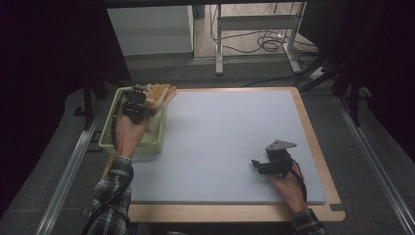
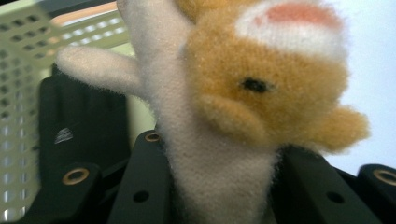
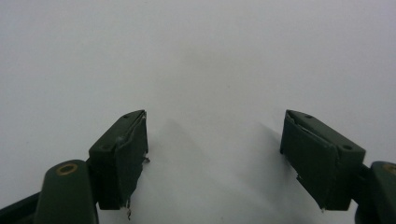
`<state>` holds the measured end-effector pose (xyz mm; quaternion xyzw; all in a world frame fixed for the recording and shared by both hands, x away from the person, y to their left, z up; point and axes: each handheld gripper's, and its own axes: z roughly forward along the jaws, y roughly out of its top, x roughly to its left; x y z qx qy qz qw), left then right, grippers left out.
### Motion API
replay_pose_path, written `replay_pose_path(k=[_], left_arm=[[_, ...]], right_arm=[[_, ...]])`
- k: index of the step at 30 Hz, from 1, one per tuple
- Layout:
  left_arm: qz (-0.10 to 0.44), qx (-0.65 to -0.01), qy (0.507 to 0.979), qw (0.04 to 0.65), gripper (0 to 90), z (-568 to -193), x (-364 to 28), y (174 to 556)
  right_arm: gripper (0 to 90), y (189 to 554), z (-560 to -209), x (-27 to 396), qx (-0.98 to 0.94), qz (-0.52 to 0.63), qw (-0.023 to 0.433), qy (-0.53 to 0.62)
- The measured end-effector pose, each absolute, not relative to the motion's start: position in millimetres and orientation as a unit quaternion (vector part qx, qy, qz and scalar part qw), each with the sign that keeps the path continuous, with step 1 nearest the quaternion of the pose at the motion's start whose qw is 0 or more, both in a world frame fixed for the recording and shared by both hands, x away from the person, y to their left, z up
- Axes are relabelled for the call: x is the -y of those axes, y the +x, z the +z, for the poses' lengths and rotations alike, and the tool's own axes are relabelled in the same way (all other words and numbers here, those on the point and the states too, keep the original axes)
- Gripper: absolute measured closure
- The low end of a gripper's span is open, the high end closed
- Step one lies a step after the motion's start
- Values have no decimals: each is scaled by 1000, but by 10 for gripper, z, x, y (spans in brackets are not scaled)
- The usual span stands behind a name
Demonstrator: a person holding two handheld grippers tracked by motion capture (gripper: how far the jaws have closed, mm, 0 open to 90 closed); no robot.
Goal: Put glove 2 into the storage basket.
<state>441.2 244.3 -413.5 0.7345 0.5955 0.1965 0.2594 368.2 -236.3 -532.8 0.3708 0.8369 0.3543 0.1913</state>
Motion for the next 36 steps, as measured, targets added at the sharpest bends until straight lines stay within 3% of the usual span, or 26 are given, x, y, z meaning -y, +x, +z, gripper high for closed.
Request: replay_pose_path(k=[13,30,35,36], left_arm=[[185,-655,703,208,681,-4554,-2821,4623],[149,-639,734,173,638,-4867,-2517,4943],[139,-635,742,162,532,-4938,-2471,4995],[141,-634,743,160,452,-4944,-2466,4999]], right_arm=[[228,3681,-5328,2362,-837,354,191,371],[228,3681,-5328,2362,-837,355,192,371],[228,3681,-5328,2363,-837,355,192,371],[228,3681,-5328,2362,-837,355,191,371]])
